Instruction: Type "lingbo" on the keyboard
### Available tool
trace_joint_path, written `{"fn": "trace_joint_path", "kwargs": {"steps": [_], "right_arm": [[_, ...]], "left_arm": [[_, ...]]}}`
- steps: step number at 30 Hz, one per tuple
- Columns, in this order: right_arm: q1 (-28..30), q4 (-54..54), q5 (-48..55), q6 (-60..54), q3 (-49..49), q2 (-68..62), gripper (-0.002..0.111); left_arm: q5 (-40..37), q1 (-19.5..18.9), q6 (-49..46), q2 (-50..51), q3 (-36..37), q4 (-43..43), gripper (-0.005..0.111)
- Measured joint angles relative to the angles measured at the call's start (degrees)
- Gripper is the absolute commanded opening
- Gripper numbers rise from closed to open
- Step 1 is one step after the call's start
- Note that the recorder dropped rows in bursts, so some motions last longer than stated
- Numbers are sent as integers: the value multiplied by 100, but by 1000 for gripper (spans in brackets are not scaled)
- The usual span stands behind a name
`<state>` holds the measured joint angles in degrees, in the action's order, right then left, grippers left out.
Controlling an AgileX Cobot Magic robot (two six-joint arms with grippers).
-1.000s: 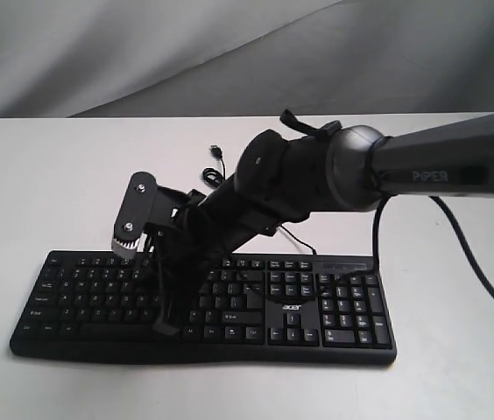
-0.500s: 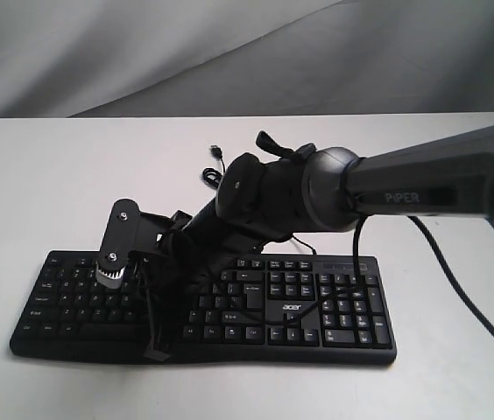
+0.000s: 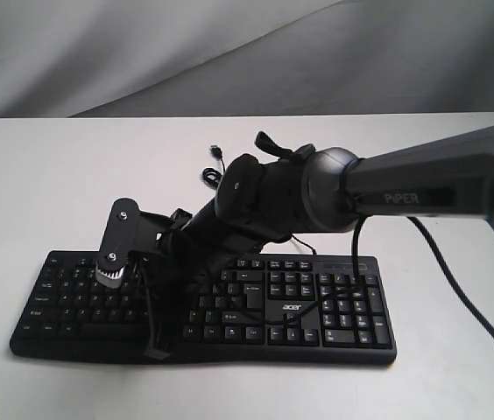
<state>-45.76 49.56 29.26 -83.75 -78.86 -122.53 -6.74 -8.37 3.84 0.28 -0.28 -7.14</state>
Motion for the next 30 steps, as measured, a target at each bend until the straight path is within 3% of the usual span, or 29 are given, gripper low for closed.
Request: {"fn": "trace_joint_path", "kwargs": {"steps": [30], "right_arm": [[-35, 90, -153, 0, 0, -100, 0]], "left_arm": [[0, 0, 0, 0, 0, 0, 0]]}}
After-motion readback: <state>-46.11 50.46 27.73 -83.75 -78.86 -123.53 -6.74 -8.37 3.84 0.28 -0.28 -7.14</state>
